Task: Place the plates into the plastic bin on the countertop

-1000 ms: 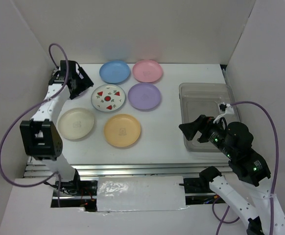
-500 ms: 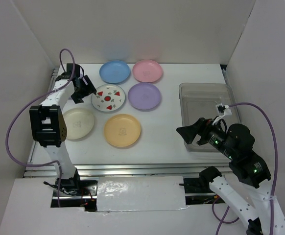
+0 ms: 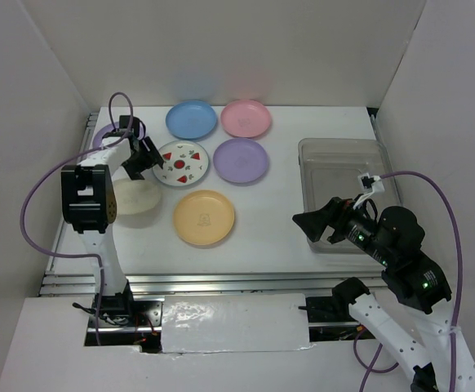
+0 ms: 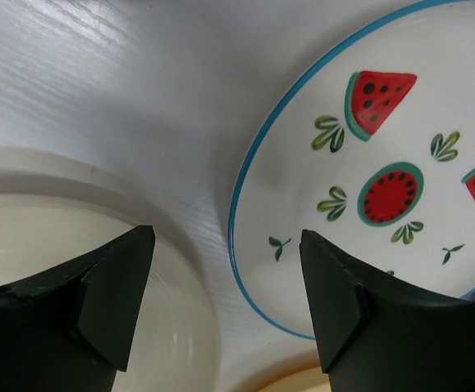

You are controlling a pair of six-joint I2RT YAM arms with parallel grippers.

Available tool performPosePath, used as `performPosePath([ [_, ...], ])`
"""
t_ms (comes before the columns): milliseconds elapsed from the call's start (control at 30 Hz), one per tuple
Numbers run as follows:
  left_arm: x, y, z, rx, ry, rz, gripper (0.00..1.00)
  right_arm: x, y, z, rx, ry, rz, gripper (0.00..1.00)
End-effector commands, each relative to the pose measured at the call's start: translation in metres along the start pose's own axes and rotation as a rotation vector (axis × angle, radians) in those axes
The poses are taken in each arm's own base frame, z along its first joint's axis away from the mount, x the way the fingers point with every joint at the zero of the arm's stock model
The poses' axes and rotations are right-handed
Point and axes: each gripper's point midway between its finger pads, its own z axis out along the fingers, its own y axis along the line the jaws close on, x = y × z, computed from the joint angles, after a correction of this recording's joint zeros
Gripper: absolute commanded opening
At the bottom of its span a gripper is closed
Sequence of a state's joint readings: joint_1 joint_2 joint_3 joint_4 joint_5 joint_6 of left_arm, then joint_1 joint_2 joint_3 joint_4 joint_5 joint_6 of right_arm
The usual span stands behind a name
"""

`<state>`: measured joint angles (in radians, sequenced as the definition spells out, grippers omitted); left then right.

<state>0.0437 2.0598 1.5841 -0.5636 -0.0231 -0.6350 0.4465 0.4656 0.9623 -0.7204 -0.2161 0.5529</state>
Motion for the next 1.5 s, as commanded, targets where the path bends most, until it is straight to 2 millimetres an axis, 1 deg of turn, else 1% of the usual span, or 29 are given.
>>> performPosePath([
  [0, -0.007, -0.003, 0.012, 0.016, -0.007, -0.014, 0.84, -0.013, 0.012, -0.002, -0.049, -0.046, -0.018, 1.0],
  [100, -0.008, -0.005, 0.0, 0.021, -0.033, -0.016, 0.83, -0.011, 0.011, -0.001, -0.046, -0.039, -0.019, 1.0],
  [133, -0.009, -0.009, -0.014, 0.028, -0.059, -0.013, 0.83, -0.011, 0.01, 0.001, -0.044, -0.035, -0.018, 1.0],
  [200, -0.013, -0.007, -0.028, 0.0, -0.108, -0.012, 0.84, -0.01, 0.009, 0.002, -0.042, -0.036, -0.017, 1.0],
  [233, -0.013, -0.008, -0.04, -0.001, -0.131, -0.01, 0.85, -0.01, 0.01, 0.003, -0.045, -0.034, -0.015, 1.0],
  [300, -0.017, -0.005, -0.049, -0.02, -0.16, -0.009, 0.86, -0.01, 0.011, 0.005, -0.052, -0.033, -0.014, 1.0],
  [333, -0.022, -0.008, -0.054, -0.012, -0.176, -0.002, 0.86, -0.008, 0.011, 0.006, -0.056, -0.025, -0.01, 1.0],
  [400, -0.026, -0.013, -0.053, 0.002, -0.171, 0.005, 0.87, -0.008, 0.012, 0.006, -0.06, -0.024, -0.01, 1.0],
  [533, -0.032, -0.018, -0.044, -0.006, -0.143, 0.037, 0.88, -0.007, 0.01, 0.004, -0.051, -0.021, -0.014, 1.0],
  [600, -0.038, -0.023, -0.047, 0.014, -0.164, 0.041, 0.89, -0.009, 0.009, 0.003, -0.043, -0.028, -0.018, 1.0],
  [667, -0.045, -0.031, -0.049, 0.038, -0.182, 0.047, 0.9, -0.009, 0.008, 0.002, -0.037, -0.031, -0.02, 1.0],
  [733, -0.059, -0.037, -0.048, 0.035, -0.195, 0.073, 0.92, -0.009, 0.009, 0.003, -0.04, -0.025, -0.019, 1.0],
  [767, -0.067, -0.043, -0.052, 0.041, -0.204, 0.085, 0.92, -0.008, 0.01, 0.003, -0.046, -0.019, -0.021, 1.0],
  [800, -0.064, -0.04, -0.039, 0.023, -0.174, 0.096, 0.92, -0.008, 0.01, 0.002, -0.047, -0.018, -0.023, 1.0],
  [933, -0.061, -0.04, -0.022, 0.011, -0.135, 0.111, 0.92, -0.008, 0.007, 0.003, -0.032, -0.029, -0.019, 1.0],
  [967, -0.054, -0.037, -0.015, 0.011, -0.116, 0.11, 0.92, -0.008, 0.007, 0.003, -0.034, -0.029, -0.02, 1.0],
  [1033, -0.049, -0.035, -0.006, 0.01, -0.104, 0.106, 0.92, -0.008, 0.008, 0.005, -0.038, -0.026, -0.018, 1.0],
  [1067, -0.041, -0.029, 0.002, -0.005, -0.081, 0.104, 0.92, -0.007, 0.008, 0.006, -0.037, -0.018, -0.017, 1.0],
  [1100, -0.04, -0.029, 0.006, -0.005, -0.079, 0.101, 0.91, -0.007, 0.009, 0.007, -0.043, -0.015, -0.017, 1.0],
  [1133, -0.033, -0.025, 0.014, -0.014, -0.058, 0.1, 0.91, -0.007, 0.009, 0.008, -0.042, -0.016, -0.016, 1.0],
  [1233, -0.025, -0.027, 0.022, 0.003, -0.035, 0.107, 0.89, -0.007, 0.009, 0.008, -0.043, -0.015, -0.013, 1.0],
  [1267, -0.022, -0.024, 0.026, -0.003, -0.024, 0.109, 0.89, -0.007, 0.009, 0.008, -0.043, -0.015, -0.013, 1.0],
  [1367, -0.015, -0.021, 0.033, -0.004, -0.009, 0.108, 0.84, -0.007, 0.007, 0.007, -0.038, -0.021, -0.016, 1.0],
  [1433, -0.012, -0.018, 0.036, -0.017, 0.001, 0.106, 0.76, -0.007, 0.007, 0.007, -0.037, -0.021, -0.017, 1.0],
  [1467, -0.01, -0.015, 0.037, -0.029, 0.006, 0.103, 0.67, -0.007, 0.008, 0.006, -0.04, -0.022, -0.016, 1.0],
])
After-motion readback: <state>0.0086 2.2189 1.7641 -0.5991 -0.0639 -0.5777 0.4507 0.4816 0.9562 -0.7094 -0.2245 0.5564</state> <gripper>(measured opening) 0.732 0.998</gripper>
